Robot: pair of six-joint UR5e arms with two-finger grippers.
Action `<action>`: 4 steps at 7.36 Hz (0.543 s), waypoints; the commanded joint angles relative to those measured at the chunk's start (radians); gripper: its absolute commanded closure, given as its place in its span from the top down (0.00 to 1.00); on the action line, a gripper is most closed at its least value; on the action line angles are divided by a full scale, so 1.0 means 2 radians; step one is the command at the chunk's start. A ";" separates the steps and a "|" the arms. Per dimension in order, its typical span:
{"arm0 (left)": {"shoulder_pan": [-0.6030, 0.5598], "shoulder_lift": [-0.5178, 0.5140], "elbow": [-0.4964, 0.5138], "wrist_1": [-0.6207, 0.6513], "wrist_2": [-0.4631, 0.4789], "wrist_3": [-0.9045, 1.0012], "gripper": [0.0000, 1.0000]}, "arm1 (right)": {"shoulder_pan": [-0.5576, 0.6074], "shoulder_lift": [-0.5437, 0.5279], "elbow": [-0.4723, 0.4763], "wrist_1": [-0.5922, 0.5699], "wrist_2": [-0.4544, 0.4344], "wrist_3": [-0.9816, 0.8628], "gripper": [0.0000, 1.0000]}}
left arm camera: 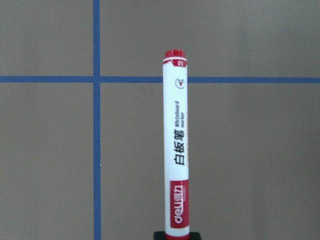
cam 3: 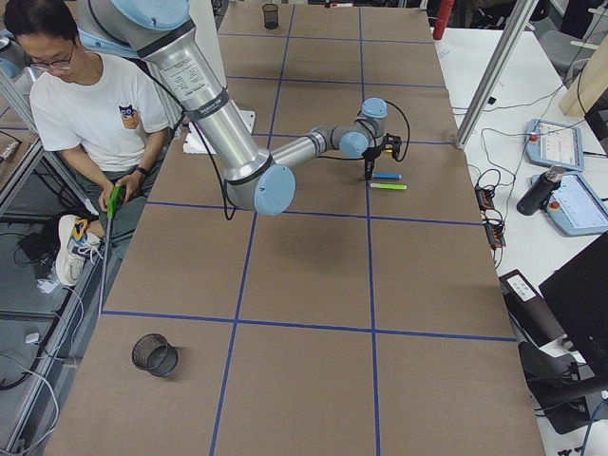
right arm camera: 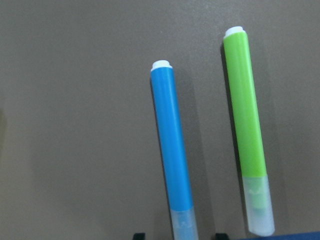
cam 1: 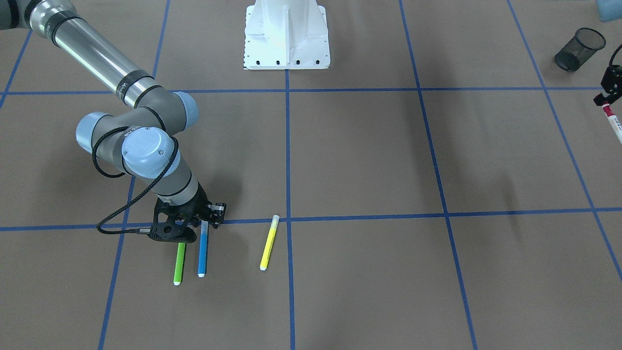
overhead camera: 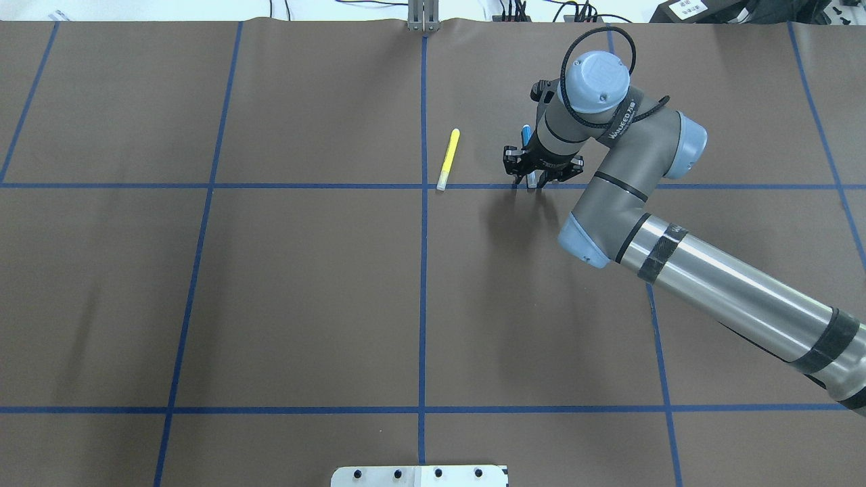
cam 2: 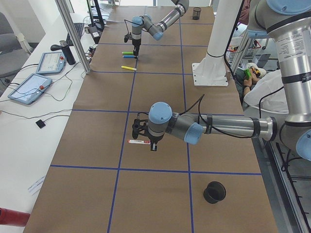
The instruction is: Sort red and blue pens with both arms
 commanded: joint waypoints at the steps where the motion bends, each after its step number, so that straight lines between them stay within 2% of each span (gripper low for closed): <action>1: -0.006 0.035 -0.010 0.000 -0.001 0.009 0.00 | -0.001 0.001 0.000 0.000 0.000 -0.002 0.10; 2: -0.007 0.049 -0.012 0.000 -0.002 0.010 0.00 | -0.002 -0.001 0.000 0.000 0.000 -0.003 0.01; 3: -0.007 0.064 -0.019 0.001 -0.004 0.012 0.00 | -0.003 -0.001 0.001 0.000 0.000 -0.003 0.00; 4: -0.007 0.070 -0.018 0.011 -0.026 0.013 0.00 | -0.002 -0.001 0.001 0.000 0.000 -0.003 0.00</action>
